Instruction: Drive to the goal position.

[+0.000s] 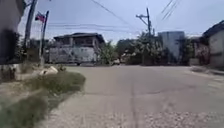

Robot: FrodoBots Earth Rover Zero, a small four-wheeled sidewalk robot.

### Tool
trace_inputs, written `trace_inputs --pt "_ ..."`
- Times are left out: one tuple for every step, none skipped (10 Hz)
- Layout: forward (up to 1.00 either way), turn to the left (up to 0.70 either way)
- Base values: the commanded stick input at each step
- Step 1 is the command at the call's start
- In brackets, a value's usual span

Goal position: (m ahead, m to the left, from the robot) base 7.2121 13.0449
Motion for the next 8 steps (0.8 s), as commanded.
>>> trace_inputs --pt "1.0 0.0" --pt "1.0 0.0" --pt "1.0 0.0" --pt "1.0 0.0" --pt "1.0 0.0" --pt "1.0 0.0" --pt "1.0 0.0" --pt "1.0 0.0"
